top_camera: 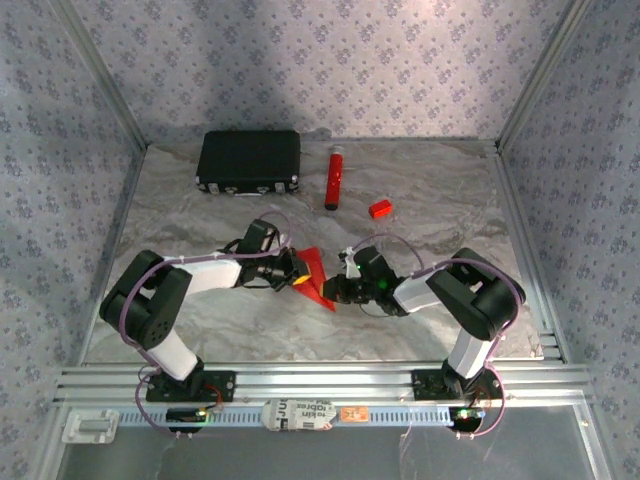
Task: Fold a paper plane with a square sheet of paper (pick it up from the middle)
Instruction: Fourth fold the wing at the center of the table.
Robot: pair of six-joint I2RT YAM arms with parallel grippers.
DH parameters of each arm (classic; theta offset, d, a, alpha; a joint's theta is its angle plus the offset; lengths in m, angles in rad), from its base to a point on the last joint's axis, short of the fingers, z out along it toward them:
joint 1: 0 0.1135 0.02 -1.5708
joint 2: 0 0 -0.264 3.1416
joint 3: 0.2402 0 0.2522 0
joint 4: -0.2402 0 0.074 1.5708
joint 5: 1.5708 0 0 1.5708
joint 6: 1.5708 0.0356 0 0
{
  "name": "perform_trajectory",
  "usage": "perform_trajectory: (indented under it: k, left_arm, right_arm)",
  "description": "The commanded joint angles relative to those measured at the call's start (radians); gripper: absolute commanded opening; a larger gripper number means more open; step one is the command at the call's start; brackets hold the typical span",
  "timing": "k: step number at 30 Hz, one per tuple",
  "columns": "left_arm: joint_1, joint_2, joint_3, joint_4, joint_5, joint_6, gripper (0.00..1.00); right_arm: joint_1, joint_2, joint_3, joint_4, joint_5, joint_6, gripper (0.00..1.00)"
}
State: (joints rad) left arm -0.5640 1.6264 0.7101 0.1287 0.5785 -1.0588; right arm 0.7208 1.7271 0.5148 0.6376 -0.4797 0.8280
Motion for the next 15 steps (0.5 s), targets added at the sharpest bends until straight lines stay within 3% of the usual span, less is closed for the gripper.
perform_trajectory:
  k: [1, 15]
  left_arm:
    - [-0.006, 0.005, 0.008, -0.021, -0.012, 0.017, 0.03]
    - [-0.003, 0.081, -0.036, -0.052, -0.055, 0.034, 0.00]
  right_arm:
    - [-0.008, 0.030, -0.003, -0.041, -0.037, 0.025, 0.03]
    - [-0.019, 0.061, 0.019, -0.035, -0.080, 0.049, 0.02]
